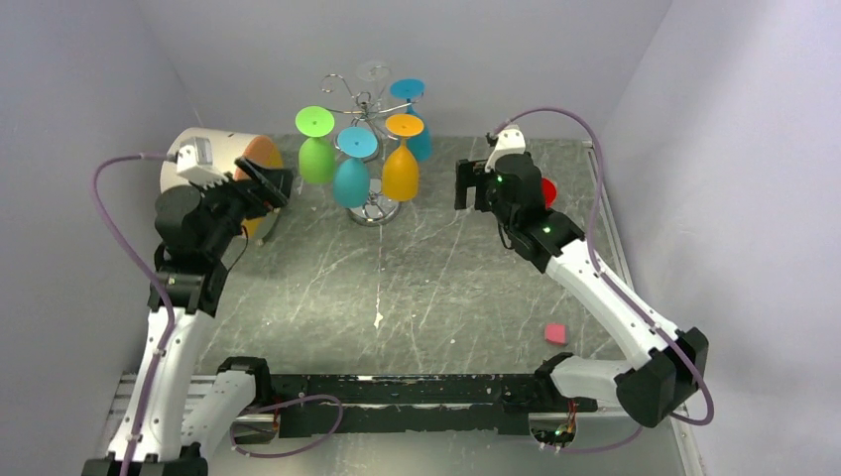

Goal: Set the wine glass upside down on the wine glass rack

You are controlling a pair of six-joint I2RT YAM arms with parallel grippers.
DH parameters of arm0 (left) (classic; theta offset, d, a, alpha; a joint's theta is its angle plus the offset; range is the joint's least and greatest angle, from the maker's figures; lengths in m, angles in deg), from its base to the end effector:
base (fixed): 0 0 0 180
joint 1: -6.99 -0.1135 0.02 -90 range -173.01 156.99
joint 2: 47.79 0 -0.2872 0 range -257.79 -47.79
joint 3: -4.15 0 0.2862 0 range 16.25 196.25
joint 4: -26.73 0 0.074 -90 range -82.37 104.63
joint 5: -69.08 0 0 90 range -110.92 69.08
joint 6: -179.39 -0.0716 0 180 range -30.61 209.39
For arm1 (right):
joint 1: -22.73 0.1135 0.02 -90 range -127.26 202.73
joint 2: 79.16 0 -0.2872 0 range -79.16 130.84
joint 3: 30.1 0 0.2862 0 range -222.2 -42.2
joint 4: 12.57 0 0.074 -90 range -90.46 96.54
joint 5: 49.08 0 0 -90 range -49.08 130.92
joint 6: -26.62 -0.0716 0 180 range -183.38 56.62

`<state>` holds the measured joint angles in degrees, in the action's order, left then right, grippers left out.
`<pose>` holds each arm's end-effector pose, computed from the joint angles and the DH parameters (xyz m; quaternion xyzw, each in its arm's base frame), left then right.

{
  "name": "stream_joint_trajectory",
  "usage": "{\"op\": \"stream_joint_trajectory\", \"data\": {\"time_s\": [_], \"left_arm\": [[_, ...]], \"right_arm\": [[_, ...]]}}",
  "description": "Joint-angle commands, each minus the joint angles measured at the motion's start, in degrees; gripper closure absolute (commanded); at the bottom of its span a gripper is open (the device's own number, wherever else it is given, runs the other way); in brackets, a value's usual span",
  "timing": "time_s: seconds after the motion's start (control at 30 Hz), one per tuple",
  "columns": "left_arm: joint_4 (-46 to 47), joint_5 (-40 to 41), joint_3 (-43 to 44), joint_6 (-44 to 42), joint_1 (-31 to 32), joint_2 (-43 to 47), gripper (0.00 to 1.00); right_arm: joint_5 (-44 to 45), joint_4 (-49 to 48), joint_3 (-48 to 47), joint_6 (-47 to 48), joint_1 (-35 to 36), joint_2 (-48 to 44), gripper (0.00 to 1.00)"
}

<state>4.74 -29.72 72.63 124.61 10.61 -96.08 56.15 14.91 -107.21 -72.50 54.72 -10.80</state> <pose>0.2410 -0.0262 0.4221 -0.1436 0.7035 -0.2827 0.6361 0.2919 0.1602 0.3780 -0.0840 0.8049 0.1019 0.5785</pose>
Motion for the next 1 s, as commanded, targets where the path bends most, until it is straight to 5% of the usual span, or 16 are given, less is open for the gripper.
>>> {"op": "stream_joint_trajectory", "data": {"time_s": [0.0,0.2,0.3,0.43,0.97], "left_arm": [[-2.3,-6.4,-6.9,-10.0,-0.1,5.6,0.01],[0.6,-16.5,-17.2,-12.4,-0.1,9.1,0.01],[-0.5,-17.7,-19.1,-13.4,-0.2,8.6,0.01],[-5.0,-15.9,-16.9,-16.1,-0.1,8.4,0.01],[-6.5,-17.6,-17.3,-17.4,-0.1,7.0,0.01]], "right_arm": [[14.6,-0.5,-4.7,5.5,-1.3,3.8,0.07],[17.8,-1.2,-8.2,9.5,-8.0,12.7,0.30],[15.7,2.0,-11.2,10.2,-12.3,17.6,0.50],[12.3,8.8,-16.4,10.8,-16.2,24.0,0.64],[8.1,10.0,-14.5,10.1,-18.8,28.9,0.67]]}}
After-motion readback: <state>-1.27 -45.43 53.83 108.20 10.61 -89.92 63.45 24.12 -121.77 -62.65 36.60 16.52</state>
